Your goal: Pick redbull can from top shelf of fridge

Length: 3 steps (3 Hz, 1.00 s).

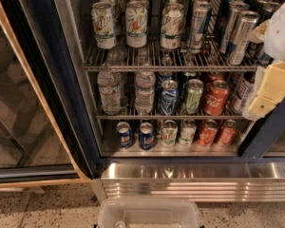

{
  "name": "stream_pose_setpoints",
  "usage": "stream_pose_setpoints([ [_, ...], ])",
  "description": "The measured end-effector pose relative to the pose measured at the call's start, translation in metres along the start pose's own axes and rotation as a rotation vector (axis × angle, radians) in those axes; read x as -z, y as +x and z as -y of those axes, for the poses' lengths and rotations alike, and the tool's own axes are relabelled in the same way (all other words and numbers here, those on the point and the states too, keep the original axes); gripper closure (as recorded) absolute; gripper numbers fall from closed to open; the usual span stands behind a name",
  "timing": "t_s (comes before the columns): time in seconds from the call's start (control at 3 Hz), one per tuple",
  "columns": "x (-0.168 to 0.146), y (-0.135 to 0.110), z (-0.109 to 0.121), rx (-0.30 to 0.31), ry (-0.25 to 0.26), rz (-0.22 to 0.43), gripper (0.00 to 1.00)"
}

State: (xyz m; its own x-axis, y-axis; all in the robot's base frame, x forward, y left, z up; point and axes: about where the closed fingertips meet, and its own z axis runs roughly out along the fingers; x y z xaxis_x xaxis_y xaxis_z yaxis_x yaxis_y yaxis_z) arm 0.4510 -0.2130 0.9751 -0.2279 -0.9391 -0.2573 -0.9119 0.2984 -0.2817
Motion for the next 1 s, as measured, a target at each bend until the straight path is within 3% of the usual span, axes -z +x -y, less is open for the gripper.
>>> stream_pose_setpoints([
  [0.67,-0.009,-0.021,0.045,-0.067,0.175,0.201,0.00],
  [1.0,-0.009,-0.034,0.064,-0.069,0.210,0.297,0.00],
])
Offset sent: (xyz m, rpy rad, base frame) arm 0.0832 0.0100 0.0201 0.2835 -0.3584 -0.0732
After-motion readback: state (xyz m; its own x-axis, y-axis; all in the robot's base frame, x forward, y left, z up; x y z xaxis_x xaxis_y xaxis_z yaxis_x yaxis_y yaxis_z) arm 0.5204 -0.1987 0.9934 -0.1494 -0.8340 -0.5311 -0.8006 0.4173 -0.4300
